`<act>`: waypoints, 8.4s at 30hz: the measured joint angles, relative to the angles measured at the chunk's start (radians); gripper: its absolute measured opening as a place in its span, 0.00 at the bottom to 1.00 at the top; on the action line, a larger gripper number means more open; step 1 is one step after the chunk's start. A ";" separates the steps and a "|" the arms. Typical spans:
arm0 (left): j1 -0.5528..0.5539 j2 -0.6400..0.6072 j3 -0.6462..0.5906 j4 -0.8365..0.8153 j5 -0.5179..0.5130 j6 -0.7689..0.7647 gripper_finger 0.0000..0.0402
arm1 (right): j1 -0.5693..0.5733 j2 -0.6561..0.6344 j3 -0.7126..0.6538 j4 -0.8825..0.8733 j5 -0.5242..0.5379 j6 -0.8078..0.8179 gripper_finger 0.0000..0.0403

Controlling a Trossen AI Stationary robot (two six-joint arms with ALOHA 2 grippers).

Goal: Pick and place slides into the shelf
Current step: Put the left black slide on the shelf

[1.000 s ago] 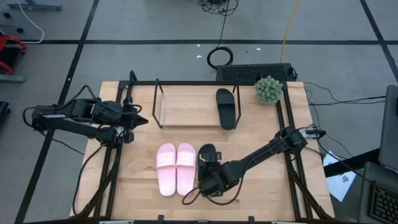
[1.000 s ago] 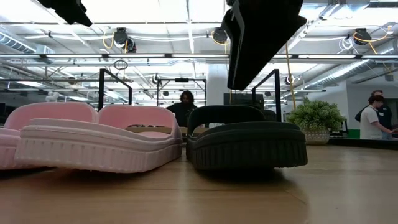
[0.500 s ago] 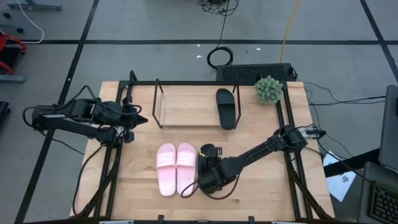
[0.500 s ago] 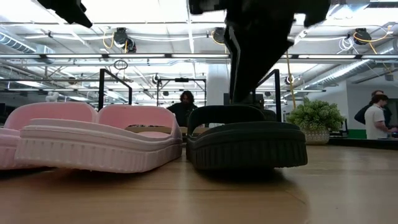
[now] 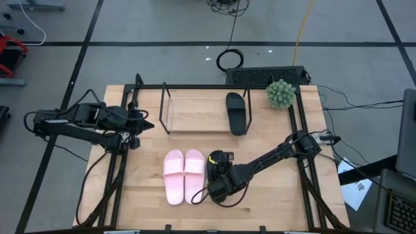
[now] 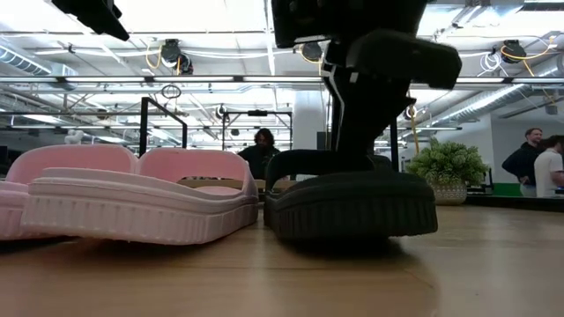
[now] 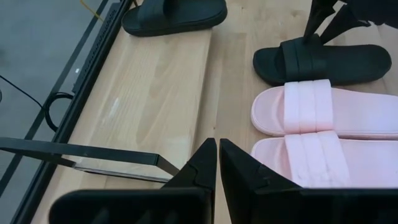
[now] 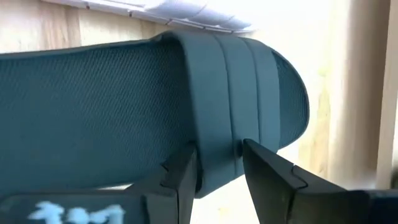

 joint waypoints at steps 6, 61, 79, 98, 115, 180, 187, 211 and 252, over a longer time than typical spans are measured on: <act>0.000 0.000 0.000 0.000 0.000 0.000 0.06 | -0.002 -0.003 -0.048 0.079 0.015 -0.001 0.30; 0.000 0.000 0.000 0.002 -0.105 -0.001 0.06 | -0.518 0.004 0.330 -0.060 0.412 -0.450 0.00; 0.000 0.000 0.000 0.002 -0.202 -0.025 0.06 | -0.582 0.004 0.036 0.222 0.344 -0.655 0.00; 0.000 0.000 0.000 0.068 -0.228 -0.047 0.06 | -0.615 -0.032 -0.011 0.370 0.428 -0.735 0.00; 0.000 0.000 0.000 0.069 -0.227 -0.036 0.06 | -0.666 -0.036 -0.011 0.373 0.438 -0.735 0.00; 0.000 0.000 0.000 0.070 -0.227 -0.019 0.06 | -0.649 -0.048 -0.058 0.249 0.421 -0.632 0.00; 0.000 0.000 0.000 0.070 -0.227 -0.019 0.06 | -0.649 -0.056 -0.057 0.241 0.421 -0.635 0.00; 0.000 0.000 0.000 0.070 -0.227 -0.004 0.06 | -0.649 -0.058 -0.057 0.152 0.415 -0.560 0.00; 0.000 0.000 0.000 0.070 -0.228 0.033 0.06 | -0.643 -0.058 -0.057 0.115 0.360 -0.576 0.07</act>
